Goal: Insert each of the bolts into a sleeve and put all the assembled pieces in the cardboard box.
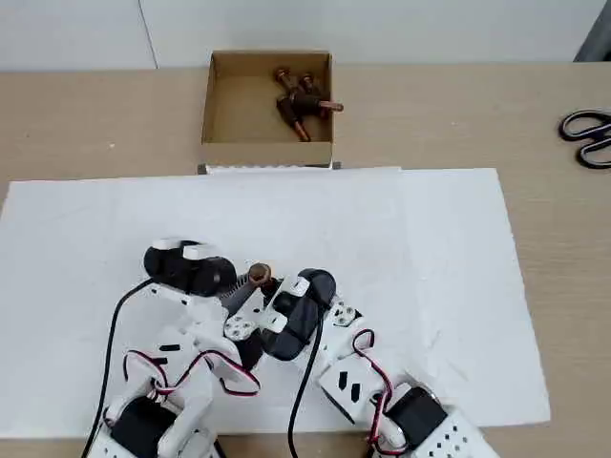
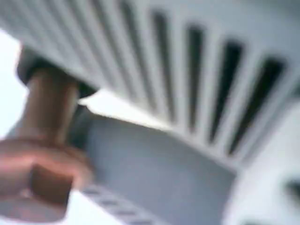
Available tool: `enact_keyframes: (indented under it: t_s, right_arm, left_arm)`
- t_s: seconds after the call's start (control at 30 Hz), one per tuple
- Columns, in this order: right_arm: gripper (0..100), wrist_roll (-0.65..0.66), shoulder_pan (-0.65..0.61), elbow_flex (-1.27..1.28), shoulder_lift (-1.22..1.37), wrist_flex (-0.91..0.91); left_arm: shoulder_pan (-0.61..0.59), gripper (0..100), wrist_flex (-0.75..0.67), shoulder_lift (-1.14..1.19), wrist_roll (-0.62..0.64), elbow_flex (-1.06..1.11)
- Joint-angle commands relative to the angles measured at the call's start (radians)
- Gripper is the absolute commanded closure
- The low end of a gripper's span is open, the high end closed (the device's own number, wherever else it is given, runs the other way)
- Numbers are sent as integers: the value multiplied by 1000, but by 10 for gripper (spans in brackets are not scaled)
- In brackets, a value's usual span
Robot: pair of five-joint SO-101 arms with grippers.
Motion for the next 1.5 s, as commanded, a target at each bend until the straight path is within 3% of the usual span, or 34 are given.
enact_keyframes:
  t_s: [0.0,0.17,0.43,0.5,0.6,0.63,0.8,0.97,1.17,1.47]
  right_arm:
    - [995,12,-1,-34,-16,-35]
    - [995,12,-1,-26,-16,-36]
    - [995,12,-1,-11,-16,-35]
    - [995,12,2,-11,-16,-35]
    - [995,12,38,-11,-16,-35]
    - [995,12,56,-11,-16,-35]
    - [995,8,171,-11,-16,-35]
    - [995,8,295,-11,-15,-35]
    - [995,6,412,-51,-8,-35]
    - [995,12,423,-267,82,2]
  left_arm:
    - [-38,761,9,15,-72,-59]
    - [-175,761,9,15,-222,-96]
    - [-209,763,58,15,-259,-209]
    - [-232,805,60,11,-259,-242]
    - [-307,963,55,11,-261,-272]
    - [-344,1000,55,11,-261,-269]
    - [-542,993,55,11,-342,-160]
    - [-658,994,-23,9,-388,19]
    - [-621,994,-103,9,-388,189]
    - [-539,994,-101,9,-384,216]
